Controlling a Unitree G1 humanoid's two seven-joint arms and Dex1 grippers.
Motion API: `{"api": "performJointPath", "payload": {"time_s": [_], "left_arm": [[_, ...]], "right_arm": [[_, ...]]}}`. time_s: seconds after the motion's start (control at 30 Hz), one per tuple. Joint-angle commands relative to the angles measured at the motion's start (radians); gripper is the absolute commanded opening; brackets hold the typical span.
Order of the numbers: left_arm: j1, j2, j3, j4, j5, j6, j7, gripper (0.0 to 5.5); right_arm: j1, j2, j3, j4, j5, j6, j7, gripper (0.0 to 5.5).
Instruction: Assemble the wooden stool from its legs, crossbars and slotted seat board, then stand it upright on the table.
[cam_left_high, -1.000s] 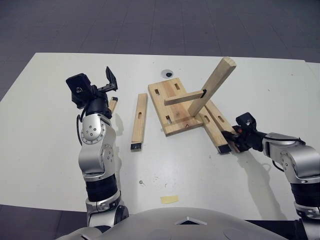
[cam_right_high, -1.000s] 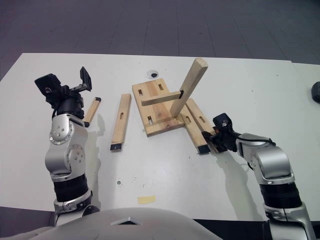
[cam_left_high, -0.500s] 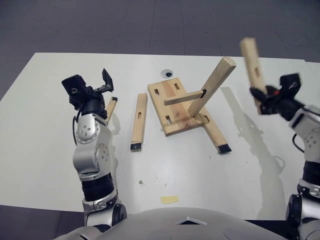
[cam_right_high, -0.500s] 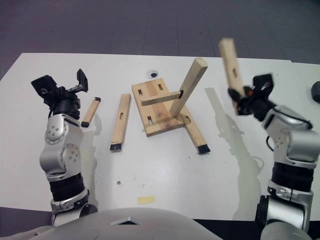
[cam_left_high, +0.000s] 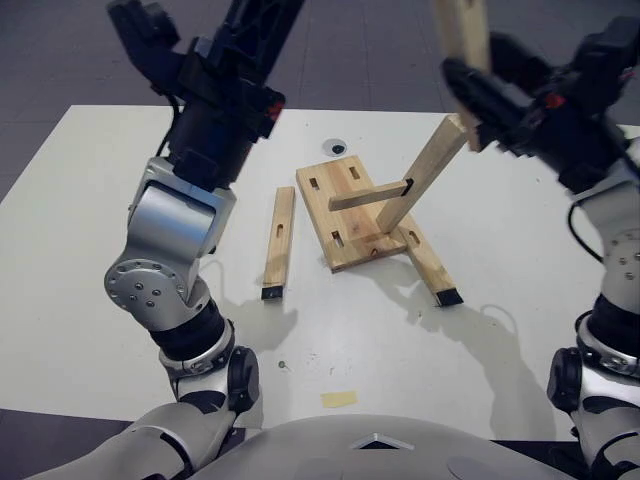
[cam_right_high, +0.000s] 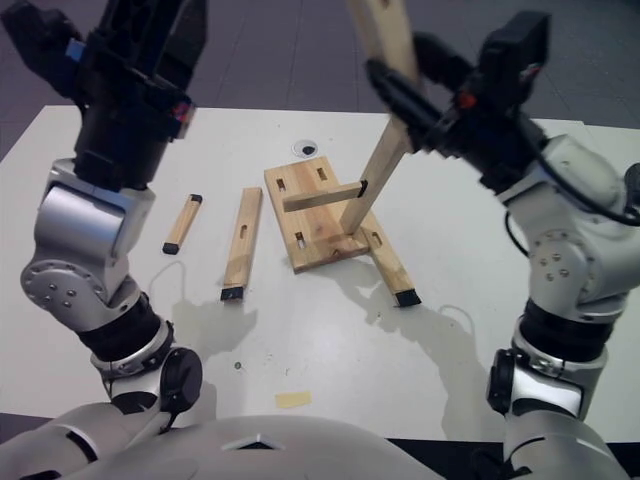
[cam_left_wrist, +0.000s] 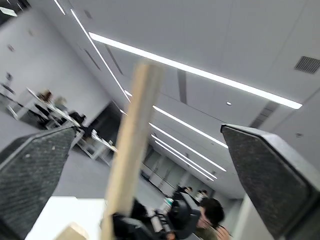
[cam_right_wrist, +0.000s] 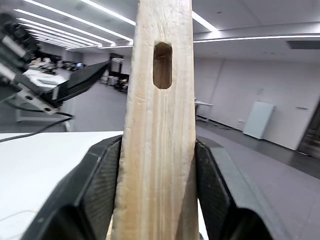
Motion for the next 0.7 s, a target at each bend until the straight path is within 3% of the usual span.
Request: {"api": "performJointPath", "payload": {"time_s": [0.03, 0.37, 0.7], "left_arm": [[-0.041, 0.025, -0.055, 0.055, -0.019, -0.016, 0.045, 5.40], [-0.031, 0.063, -0.080, 0.124, -0.023, -0.057, 0.095, 5.40], [-0.017, 0.103, -0.078, 0.166, -0.030, -0.064, 0.114, 3.66]], "right_arm": [[0.030, 0.008, 0.052, -0.026, -0.028, -0.042, 0.020, 2.10], [0.119, -0.024, 0.144, -0.038, -0.142, -0.112, 0.061, 2.10], [0.136, -0.027, 0.173, -0.001, -0.244, -0.171, 0.067, 2.10]]}}
